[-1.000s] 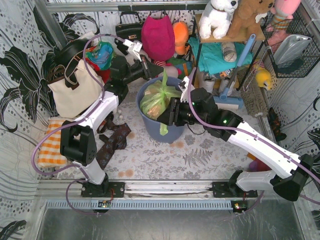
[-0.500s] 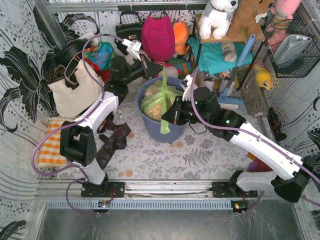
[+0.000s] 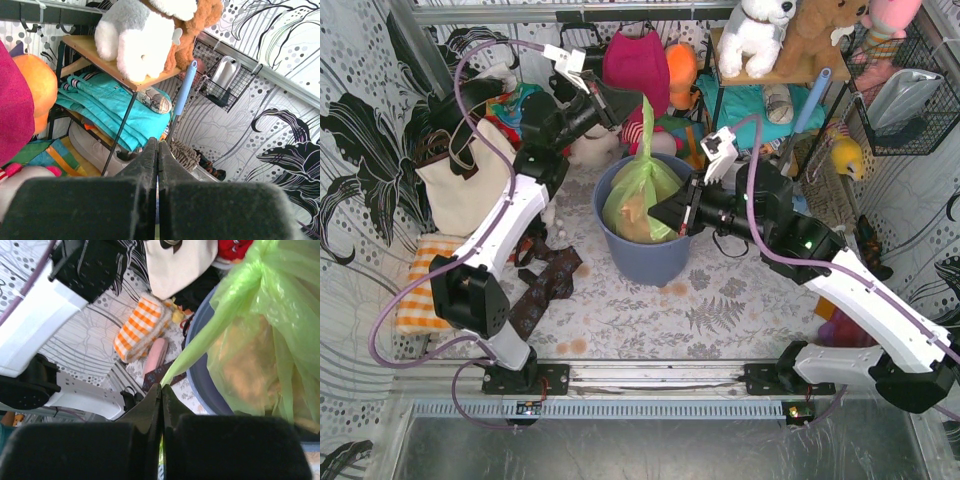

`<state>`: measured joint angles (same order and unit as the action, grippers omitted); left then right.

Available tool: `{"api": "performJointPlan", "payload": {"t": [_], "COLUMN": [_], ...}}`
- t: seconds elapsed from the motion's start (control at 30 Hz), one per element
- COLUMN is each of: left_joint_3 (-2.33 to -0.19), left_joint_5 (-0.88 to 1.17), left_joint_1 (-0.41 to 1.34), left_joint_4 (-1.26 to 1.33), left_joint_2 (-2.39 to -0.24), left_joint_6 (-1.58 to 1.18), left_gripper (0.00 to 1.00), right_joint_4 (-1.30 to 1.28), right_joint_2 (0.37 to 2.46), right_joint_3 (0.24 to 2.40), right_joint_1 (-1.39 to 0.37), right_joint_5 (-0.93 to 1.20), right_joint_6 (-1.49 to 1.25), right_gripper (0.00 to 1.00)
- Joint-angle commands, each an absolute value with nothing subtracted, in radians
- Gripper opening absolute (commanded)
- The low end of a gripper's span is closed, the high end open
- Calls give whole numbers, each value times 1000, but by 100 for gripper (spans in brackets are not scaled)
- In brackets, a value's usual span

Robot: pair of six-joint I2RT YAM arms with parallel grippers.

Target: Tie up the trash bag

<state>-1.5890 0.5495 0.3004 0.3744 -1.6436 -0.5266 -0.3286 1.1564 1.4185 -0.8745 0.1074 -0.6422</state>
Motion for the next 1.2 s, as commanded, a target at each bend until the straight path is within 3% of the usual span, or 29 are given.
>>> {"api": "performJointPlan", "payload": {"t": [0.0,0.3,0.87,1.17], "left_joint_3": [-1580,-1505,-1717,-1713], "left_joint_5": [511,471,448,461], "left_joint_1": [296,296,296,296], "left_joint_4": [419,405,286,306], "left_joint_2": [-1677,-1805,-1794,-1775], "left_joint_6": [-519,-518,-482,-501], "left_gripper": [0,0,0,0], "right_joint_4": [-318,-299,-116,-107], "right_joint_2": [1133,1063,1082,1057], "right_joint_3": [1349,1166,1273,1240], "right_joint_1": [-874,-876,-876,-876], "right_joint_5": [148,251,368,349], "right_joint_6": [-645,-740,-737,-738], "right_gripper": [0,0,0,0]}}
